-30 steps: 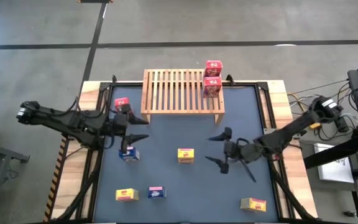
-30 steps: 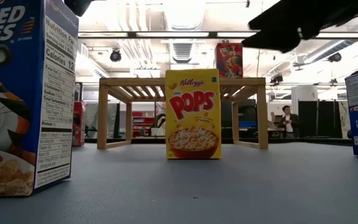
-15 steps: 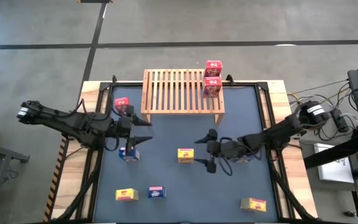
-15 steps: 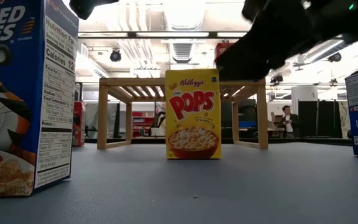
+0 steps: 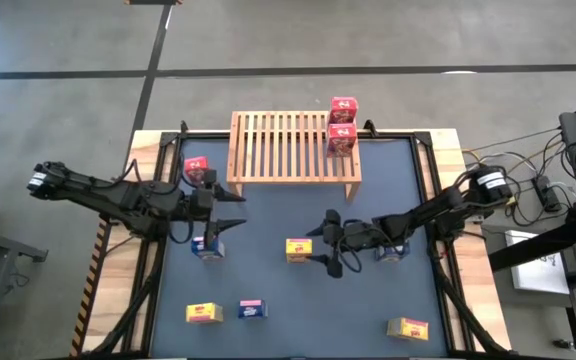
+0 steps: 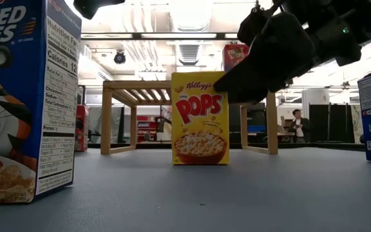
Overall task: Stack cereal on shelf
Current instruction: Put the top yellow cereal box on the shelf
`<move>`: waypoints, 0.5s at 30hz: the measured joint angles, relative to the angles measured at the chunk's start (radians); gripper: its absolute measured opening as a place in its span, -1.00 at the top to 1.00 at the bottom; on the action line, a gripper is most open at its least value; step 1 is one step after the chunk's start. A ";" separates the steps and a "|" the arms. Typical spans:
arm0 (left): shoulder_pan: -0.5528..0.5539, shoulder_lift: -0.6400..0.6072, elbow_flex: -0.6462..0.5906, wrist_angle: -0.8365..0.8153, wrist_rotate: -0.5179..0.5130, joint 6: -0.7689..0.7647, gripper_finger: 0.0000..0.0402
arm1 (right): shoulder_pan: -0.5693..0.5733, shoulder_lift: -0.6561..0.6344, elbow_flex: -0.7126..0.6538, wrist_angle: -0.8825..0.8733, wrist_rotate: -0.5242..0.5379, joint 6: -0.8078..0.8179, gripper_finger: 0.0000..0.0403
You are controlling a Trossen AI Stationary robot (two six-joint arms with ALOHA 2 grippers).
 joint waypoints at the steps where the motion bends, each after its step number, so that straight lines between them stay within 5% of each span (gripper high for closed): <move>1: 0.002 0.002 0.000 0.000 0.000 0.000 -0.15 | 0.000 -0.005 0.000 0.001 0.000 -0.004 -0.46; 15: 0.006 0.054 0.000 -0.001 -0.024 -0.004 -0.15 | 0.000 -0.021 0.000 -0.002 0.003 -0.023 0.17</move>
